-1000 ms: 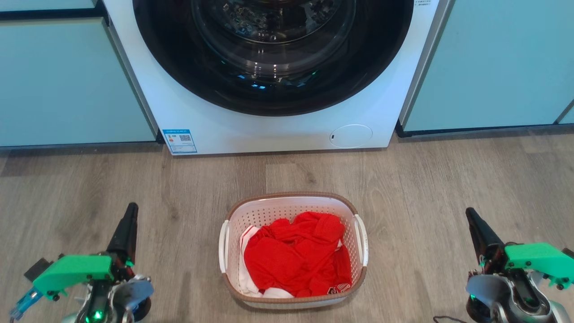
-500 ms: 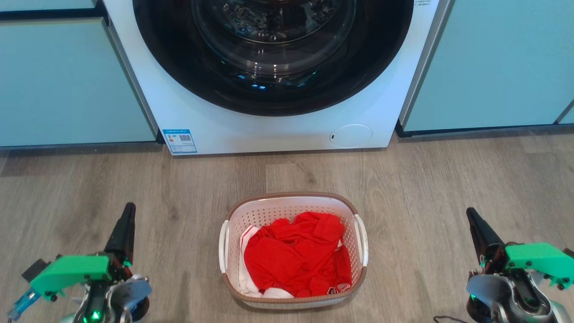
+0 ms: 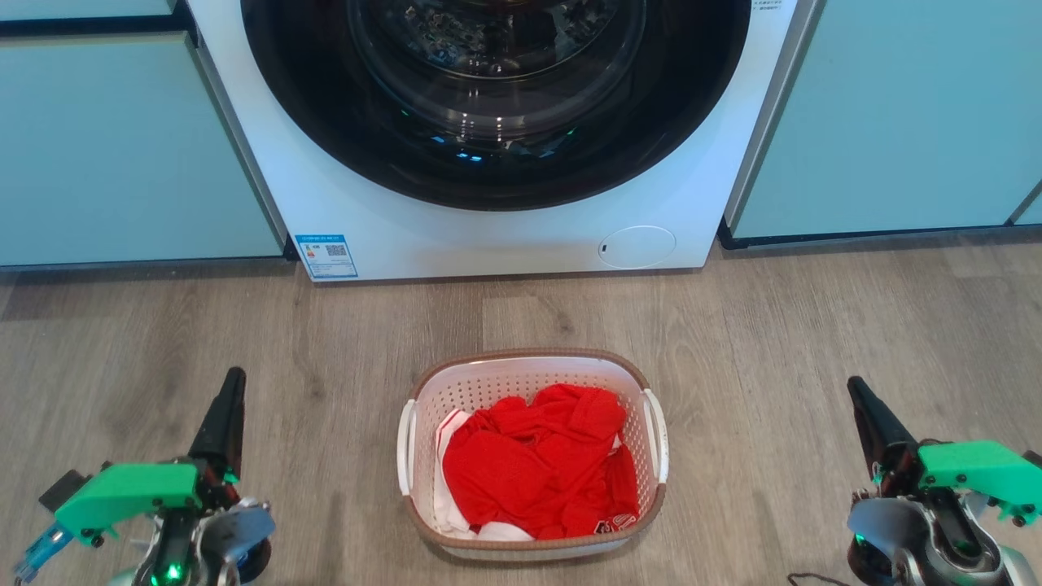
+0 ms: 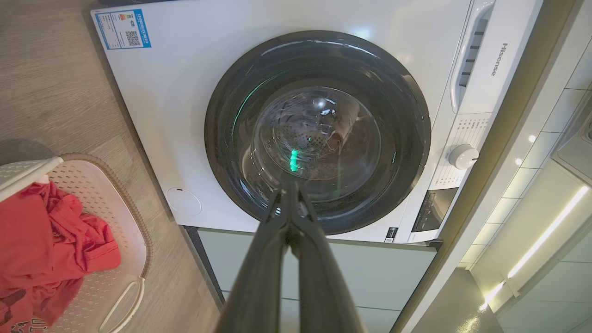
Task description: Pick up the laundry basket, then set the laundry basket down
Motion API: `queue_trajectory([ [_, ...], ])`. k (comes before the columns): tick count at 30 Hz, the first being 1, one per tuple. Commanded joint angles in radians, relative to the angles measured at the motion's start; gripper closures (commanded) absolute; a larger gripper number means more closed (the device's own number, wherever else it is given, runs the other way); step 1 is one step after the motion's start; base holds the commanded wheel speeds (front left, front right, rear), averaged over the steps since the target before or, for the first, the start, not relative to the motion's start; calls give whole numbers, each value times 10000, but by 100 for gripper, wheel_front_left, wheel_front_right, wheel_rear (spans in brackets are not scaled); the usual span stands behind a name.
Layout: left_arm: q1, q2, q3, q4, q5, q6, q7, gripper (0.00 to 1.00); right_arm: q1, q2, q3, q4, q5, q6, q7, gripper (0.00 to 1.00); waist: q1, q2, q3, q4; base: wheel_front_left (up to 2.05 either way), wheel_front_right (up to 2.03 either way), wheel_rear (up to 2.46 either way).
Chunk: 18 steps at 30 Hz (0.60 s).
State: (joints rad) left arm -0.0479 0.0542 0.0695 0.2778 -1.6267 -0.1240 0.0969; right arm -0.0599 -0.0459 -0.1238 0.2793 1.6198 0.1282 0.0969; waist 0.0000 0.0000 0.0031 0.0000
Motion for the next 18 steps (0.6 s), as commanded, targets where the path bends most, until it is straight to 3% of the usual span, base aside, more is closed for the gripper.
queue_trajectory([
  [1,-591,50,325,-330,84,-67,68,100,-472,-111,187,-350,-40,25,93,100,0,0,0,0,0,0,0],
  [18,-593,31,351,-329,105,-67,89,100,-474,-96,166,-349,-57,25,109,100,0,0,0,0,0,0,0],
])
